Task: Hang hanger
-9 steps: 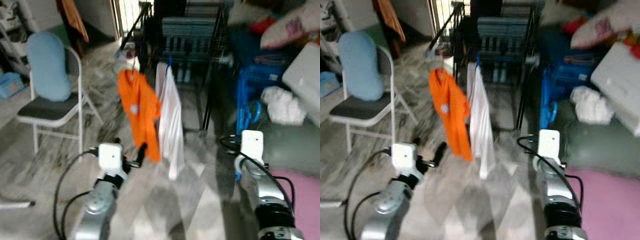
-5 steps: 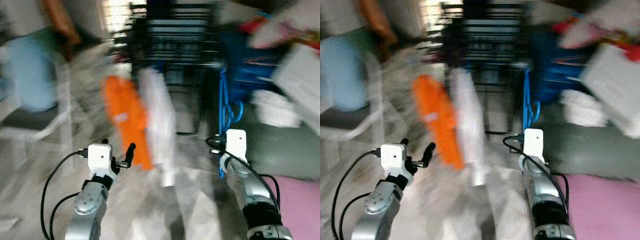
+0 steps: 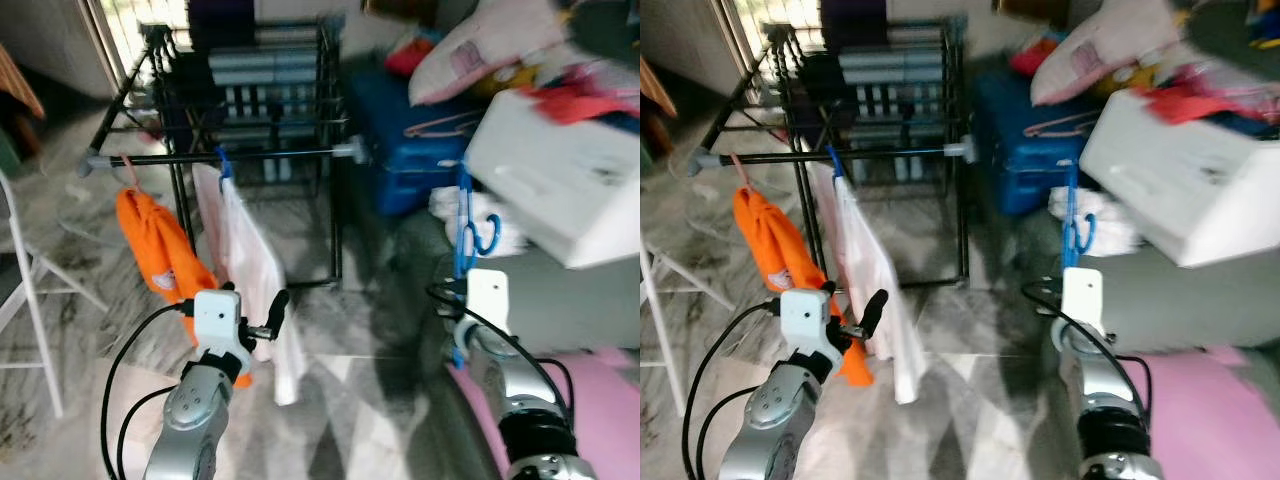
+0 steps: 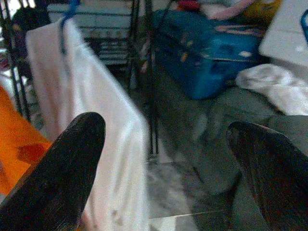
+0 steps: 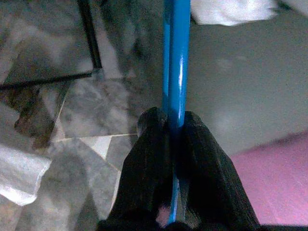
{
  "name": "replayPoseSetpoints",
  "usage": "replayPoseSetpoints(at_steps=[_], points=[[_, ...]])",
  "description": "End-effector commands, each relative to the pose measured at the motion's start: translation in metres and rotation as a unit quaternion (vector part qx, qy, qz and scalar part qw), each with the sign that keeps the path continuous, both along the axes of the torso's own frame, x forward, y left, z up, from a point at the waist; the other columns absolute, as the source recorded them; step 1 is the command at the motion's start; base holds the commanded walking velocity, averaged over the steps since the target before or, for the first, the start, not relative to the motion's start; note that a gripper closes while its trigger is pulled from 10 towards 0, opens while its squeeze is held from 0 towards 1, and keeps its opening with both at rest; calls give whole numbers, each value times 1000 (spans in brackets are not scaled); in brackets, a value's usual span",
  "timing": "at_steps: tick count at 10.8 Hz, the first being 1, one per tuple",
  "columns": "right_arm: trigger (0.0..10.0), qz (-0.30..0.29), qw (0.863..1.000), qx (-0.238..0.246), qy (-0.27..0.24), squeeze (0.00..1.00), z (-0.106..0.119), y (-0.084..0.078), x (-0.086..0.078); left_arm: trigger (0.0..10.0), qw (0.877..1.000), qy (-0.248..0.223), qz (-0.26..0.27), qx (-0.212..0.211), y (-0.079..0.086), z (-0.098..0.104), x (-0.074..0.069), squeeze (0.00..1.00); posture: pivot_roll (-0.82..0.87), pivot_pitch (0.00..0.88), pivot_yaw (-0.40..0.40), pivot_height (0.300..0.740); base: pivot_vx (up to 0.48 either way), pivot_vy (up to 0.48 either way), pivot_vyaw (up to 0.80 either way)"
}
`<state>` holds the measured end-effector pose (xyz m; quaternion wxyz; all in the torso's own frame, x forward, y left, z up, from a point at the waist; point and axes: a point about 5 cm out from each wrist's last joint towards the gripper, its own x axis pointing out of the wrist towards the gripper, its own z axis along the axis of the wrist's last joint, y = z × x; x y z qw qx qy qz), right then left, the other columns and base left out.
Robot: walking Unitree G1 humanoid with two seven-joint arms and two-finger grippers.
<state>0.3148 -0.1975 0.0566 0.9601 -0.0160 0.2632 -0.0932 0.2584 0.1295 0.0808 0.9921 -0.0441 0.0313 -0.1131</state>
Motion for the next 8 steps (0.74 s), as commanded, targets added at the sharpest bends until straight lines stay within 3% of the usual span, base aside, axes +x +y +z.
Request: replayPoseSetpoints(at_steps=[1, 3, 8], points=[[10000, 22, 1000, 9, -4, 0, 3, 12, 4, 10000, 1000, 1, 6, 7, 6, 0, 0, 0, -20, 0, 14, 740, 281, 390, 0], [10000, 46, 999, 18, 12, 0, -1, 18, 2, 10000, 1000, 7, 7, 15, 7, -2, -1, 0, -18, 0, 10, 740, 279, 392, 0], [10000, 88, 994, 27, 61, 0, -16, 29, -8, 10000, 1000, 0, 1, 12, 6, 0, -1, 0, -14, 0, 14, 740, 0, 0, 0]])
